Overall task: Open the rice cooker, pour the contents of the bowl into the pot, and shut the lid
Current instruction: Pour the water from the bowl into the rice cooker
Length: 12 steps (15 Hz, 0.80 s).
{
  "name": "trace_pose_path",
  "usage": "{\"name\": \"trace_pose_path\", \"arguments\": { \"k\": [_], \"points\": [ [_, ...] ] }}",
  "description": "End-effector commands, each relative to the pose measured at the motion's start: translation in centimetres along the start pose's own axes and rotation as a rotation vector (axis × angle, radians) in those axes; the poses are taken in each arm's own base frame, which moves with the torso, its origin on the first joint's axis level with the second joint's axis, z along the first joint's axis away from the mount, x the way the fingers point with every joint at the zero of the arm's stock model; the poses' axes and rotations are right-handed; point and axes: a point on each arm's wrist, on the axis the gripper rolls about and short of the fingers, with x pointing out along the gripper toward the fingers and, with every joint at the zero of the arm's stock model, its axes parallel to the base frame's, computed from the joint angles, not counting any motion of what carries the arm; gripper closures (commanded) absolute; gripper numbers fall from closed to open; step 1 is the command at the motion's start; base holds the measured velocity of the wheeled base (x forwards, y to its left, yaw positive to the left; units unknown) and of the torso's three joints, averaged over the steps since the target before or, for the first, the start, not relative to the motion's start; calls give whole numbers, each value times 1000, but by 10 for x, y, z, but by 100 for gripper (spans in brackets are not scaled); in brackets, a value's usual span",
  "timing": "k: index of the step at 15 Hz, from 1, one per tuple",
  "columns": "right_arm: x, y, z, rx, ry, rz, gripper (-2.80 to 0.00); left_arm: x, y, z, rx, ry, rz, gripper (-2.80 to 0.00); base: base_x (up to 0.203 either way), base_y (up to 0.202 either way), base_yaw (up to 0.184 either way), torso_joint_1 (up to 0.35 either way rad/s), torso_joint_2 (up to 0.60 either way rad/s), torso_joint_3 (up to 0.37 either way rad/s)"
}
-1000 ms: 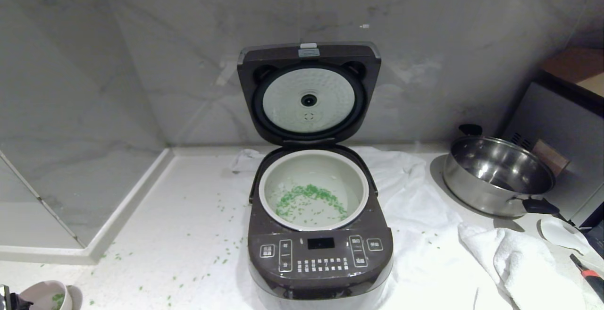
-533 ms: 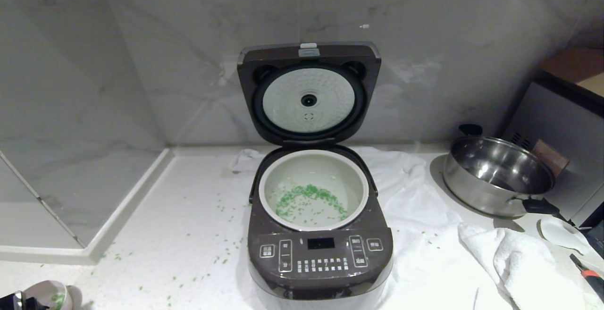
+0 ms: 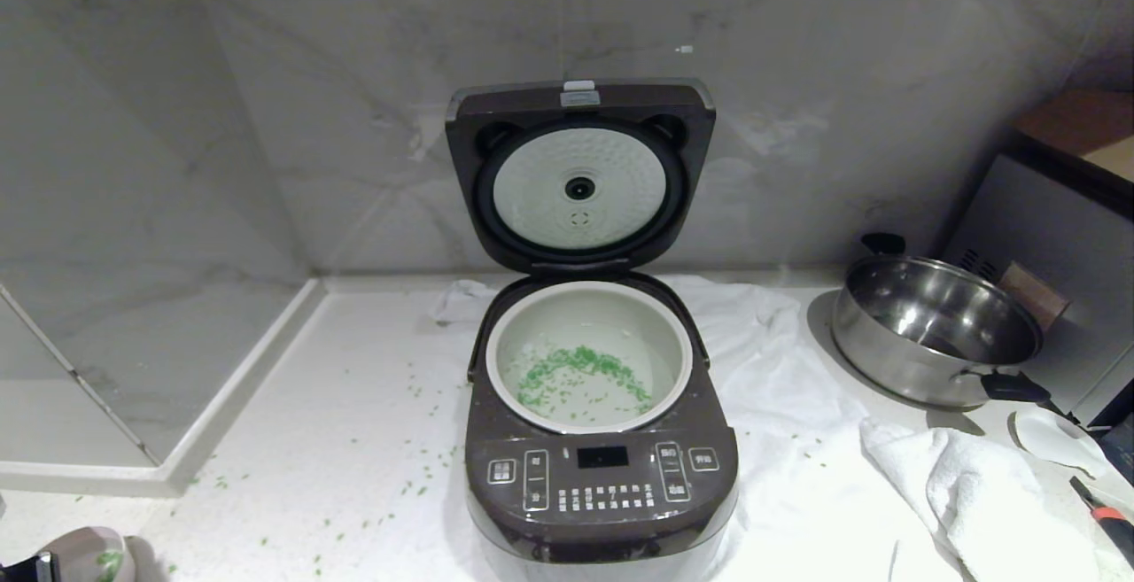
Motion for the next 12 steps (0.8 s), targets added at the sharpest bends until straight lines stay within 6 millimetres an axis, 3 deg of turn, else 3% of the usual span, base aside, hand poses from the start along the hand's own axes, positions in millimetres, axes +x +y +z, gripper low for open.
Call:
{"name": "trace_pose_path", "arguments": {
  "k": [1,8,12],
  "points": [
    [0,0,0,0,0,0,0,0,-1,-2,2,8,-1,0,0,0,0,0,0,0],
    [0,0,0,0,0,0,0,-1,-4,-10,8,36,-10,0,0,0,0,0,0,0],
    [0,0,0,0,0,0,0,-11,-24,-12,53,25,-47,0,0,0,0,0,0,0]
  ]
}}
